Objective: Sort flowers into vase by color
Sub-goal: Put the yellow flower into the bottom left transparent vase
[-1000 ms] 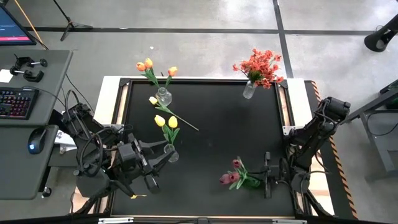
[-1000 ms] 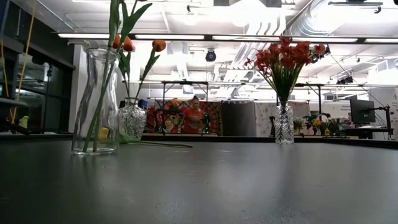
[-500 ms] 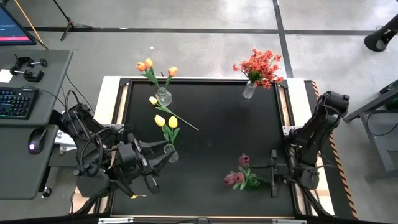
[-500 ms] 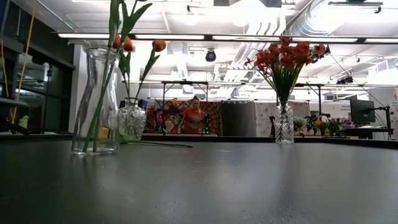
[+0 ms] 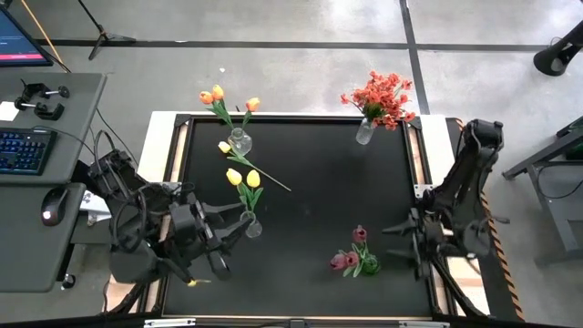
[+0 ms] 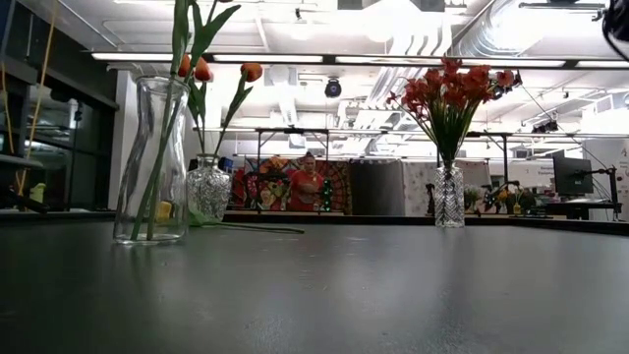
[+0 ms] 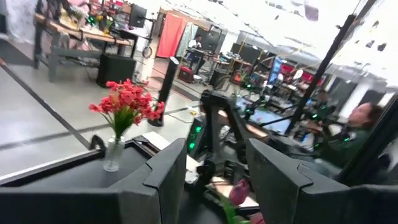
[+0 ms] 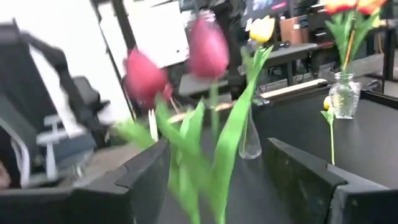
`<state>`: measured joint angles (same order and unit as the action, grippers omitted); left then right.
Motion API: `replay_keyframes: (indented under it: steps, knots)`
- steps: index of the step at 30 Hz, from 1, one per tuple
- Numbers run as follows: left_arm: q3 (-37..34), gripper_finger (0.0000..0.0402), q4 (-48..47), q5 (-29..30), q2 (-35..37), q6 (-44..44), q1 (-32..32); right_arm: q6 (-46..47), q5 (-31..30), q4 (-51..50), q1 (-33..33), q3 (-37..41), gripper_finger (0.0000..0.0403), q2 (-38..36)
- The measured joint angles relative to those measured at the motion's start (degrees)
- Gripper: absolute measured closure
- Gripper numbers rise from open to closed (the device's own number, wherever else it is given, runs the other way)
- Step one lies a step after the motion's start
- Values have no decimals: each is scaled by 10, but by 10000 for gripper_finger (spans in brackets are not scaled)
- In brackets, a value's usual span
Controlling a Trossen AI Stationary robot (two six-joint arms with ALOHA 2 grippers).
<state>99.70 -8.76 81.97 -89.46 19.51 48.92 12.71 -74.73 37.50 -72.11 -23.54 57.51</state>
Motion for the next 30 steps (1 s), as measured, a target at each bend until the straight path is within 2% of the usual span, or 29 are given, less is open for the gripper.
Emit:
replay_keyframes:
  steps: [4,12,14,16,20,22,30]
  knots:
    - [0,248,-2,-67,6,13,-41,-25,78,0,51,0,151,-79]
    - [0,248,-89,-331,8,42,-176,-76,204,-5,204,-1,151,-221]
    - [0,248,-109,-388,14,37,-197,-65,234,-36,246,-9,151,-243]
    - [0,248,-115,-417,28,13,-213,-33,269,-112,291,-37,151,-252]
    - [0,248,-115,-428,78,-69,-241,60,370,-308,395,-121,151,-221]
    - [0,248,-126,-436,109,-107,-256,82,426,-368,452,-163,151,-185]
    - [-11,248,-244,-523,216,-184,-335,88,673,-431,694,-329,151,22]
